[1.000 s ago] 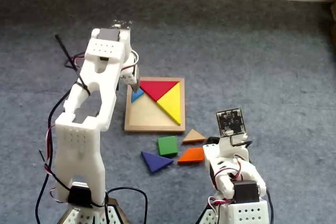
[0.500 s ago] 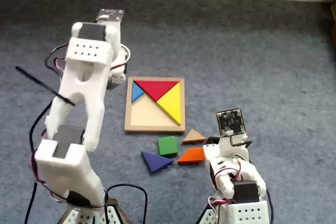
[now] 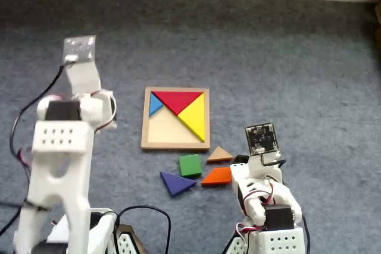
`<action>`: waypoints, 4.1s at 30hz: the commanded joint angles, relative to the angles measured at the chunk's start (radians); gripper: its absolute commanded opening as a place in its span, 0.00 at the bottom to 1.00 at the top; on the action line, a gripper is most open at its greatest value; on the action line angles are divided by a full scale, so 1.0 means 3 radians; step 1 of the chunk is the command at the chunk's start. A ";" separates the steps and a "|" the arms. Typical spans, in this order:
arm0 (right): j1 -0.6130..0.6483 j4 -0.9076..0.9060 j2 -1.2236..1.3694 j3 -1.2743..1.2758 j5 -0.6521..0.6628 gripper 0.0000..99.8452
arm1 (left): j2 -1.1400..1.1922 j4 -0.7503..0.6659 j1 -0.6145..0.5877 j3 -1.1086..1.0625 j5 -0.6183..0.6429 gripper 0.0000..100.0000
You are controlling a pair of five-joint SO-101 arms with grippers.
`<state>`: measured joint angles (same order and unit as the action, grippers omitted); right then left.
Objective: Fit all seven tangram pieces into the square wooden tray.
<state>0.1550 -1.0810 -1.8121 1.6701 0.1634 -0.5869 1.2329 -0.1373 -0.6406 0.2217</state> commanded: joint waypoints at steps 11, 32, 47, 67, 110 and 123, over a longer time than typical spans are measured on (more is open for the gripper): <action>0.0003 0.0079 -0.0023 0.0468 -0.0005 0.00 | -0.2381 -0.0783 -0.0724 -0.2406 -0.0665 0.01; 0.0703 -0.0376 0.0033 -0.1230 -0.0650 0.01 | -0.4063 -0.0251 -0.0790 -0.3281 -0.1059 0.01; 0.1695 -0.0371 0.2611 -0.2826 -0.1222 0.06 | -0.4063 -0.0394 -0.0719 -0.3455 -0.1396 0.01; 0.2053 0.0391 0.5071 -0.3010 -0.1534 0.24 | -0.4058 -0.0583 -0.0719 -0.3516 -0.1386 0.01; 0.2176 0.0662 0.5941 -0.3035 -0.1703 0.27 | -0.4058 -0.0573 -0.0724 -0.3516 -0.1396 0.01; 0.2007 0.0616 0.5935 -0.3107 -0.1366 0.00 | -0.4058 -0.0573 -0.0724 -0.3516 -0.1396 0.01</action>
<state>0.7580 -0.8922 -0.0506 0.7572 -0.2969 -1.7776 1.0779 -0.3705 -1.6747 -0.1864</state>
